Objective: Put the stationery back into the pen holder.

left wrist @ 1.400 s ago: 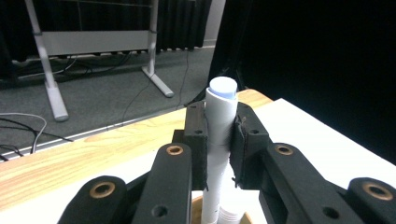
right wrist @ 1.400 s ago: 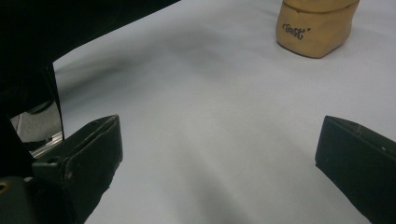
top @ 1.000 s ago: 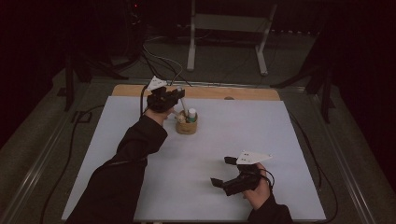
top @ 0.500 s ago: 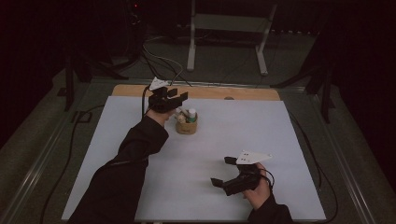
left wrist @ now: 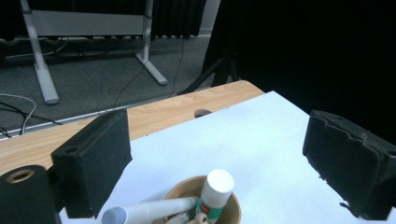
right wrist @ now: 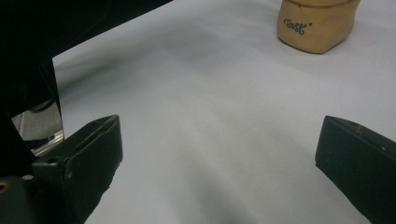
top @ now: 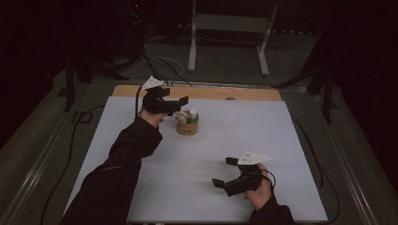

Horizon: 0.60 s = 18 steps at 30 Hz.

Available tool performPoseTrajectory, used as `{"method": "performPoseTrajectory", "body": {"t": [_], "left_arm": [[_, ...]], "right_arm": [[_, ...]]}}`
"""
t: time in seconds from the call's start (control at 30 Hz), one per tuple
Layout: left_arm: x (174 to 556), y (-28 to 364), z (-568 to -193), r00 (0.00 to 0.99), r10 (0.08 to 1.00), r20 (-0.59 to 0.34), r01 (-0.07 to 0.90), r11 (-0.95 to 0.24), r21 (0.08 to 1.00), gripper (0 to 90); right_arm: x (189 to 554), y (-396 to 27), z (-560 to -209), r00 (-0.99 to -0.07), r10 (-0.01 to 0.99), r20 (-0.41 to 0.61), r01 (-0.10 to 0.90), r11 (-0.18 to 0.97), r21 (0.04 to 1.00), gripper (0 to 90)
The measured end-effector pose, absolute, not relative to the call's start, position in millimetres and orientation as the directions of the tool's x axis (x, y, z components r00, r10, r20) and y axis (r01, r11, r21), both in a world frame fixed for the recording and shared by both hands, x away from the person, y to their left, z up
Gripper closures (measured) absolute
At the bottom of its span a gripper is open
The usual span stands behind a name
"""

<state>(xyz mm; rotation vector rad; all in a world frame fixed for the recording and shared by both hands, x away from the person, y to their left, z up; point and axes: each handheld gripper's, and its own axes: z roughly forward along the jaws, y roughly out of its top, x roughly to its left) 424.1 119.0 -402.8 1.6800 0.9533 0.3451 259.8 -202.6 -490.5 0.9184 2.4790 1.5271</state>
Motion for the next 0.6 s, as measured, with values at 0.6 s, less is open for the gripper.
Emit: {"method": "performPoseTrajectory", "body": {"t": [0.6], "left_arm": [[375,136,-402,0.776,0.575,-0.26,0.4,-0.13,0.907,0.7]], "right_arm": [[261,-206,-488,-0.812,0.542,0.217,0.432,0.307,0.848,0.7]]}}
